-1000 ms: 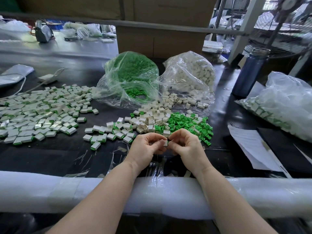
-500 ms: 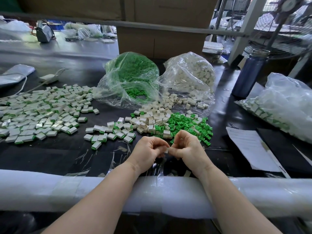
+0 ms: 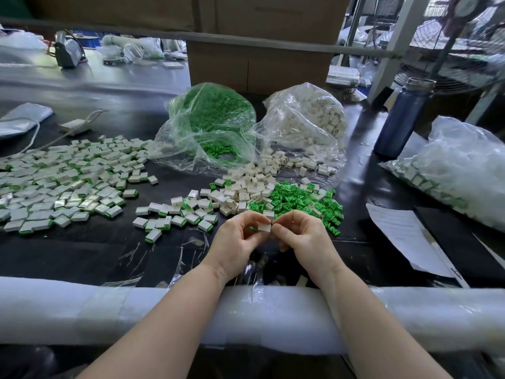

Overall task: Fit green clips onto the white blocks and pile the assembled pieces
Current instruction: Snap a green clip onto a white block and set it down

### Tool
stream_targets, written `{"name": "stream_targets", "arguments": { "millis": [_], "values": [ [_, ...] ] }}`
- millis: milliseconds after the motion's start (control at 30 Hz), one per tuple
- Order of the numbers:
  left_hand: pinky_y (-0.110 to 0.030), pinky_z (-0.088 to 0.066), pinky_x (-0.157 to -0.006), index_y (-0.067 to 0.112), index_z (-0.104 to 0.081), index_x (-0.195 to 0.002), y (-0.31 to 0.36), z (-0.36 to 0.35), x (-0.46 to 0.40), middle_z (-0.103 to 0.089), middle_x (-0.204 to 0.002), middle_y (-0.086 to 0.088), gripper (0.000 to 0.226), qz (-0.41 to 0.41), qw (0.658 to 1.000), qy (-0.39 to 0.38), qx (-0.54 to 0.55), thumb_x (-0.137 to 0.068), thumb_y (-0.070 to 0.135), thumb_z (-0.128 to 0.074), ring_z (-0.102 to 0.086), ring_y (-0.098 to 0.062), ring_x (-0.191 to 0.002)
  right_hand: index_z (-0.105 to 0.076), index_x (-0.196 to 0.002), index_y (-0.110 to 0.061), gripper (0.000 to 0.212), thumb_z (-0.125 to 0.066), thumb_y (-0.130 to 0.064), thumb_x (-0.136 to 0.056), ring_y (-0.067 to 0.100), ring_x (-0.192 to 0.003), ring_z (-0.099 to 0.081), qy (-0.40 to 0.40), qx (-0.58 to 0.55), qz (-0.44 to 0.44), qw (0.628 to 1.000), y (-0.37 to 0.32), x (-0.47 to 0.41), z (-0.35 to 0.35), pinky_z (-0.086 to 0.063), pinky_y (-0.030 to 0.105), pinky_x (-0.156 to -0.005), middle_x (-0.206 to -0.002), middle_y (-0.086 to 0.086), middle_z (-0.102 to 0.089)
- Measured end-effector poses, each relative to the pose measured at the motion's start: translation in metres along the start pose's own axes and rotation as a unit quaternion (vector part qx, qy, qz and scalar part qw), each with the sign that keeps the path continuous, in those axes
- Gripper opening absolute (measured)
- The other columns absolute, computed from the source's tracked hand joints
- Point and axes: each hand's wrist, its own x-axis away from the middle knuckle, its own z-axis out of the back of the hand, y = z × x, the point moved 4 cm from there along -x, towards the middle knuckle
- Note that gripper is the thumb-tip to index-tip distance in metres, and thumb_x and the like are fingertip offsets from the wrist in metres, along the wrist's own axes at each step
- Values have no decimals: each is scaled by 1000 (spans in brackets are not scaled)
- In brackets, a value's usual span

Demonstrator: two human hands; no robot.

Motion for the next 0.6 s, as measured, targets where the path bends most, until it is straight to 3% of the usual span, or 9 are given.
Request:
{"name": "stream_targets", "arguments": {
  "millis": [167, 267, 367, 533, 600],
  "values": [
    [-11, -43, -63, 20, -64, -82, -4, 1, -2, -62, -69, 9, 10, 24, 1000, 10, -17, -90, 15, -58, -56, 1, -62, -66, -77, -9, 9, -65, -7, -85, 8, -52, -57, -2, 20, -2, 1000, -1, 2, 0, -51, 19, -53, -63, 0, -67],
    [-7, -39, -58, 14, -66, -83, -3, 2, -2, -60, -65, 10, 11, 28, 999, 11, -21, -90, 14, -58, -52, 7, -54, -65, -71, -10, 14, -65, -5, -85, 6, -47, -53, 5, 39, -11, 999, -1, 3, -2, -48, 18, -49, -59, 3, -64],
    [-9, -39, -59, 9, -68, -86, -2, 1, -1, -60, -64, 10, 12, 31, 999, 0, -41, -90, 15, -58, -51, 5, -54, -63, -67, -12, 20, -64, -4, -85, 2, -42, -50, 3, 56, -24, 998, 0, 2, -3, -44, 16, -45, -55, 2, -60],
    [-22, -47, -77, 10, -71, -91, -4, 1, 0, -68, -82, 0, 12, 36, 996, -21, -83, -89, 16, -60, -59, -8, -76, -61, -63, -14, 24, -63, -4, -85, 8, -44, -45, -23, 96, -37, 994, 2, 2, -4, -40, 19, -45, -52, 1, -56],
    [-19, -46, -74, 12, -71, -90, -5, 1, -1, -66, -79, 4, 12, 33, 995, -20, -93, -89, 17, -60, -58, -6, -74, -59, -63, -15, 25, -63, -5, -85, 10, -46, -45, -25, 104, -33, 994, 2, 1, -4, -41, 23, -47, -53, 1, -55]
  ]
}}
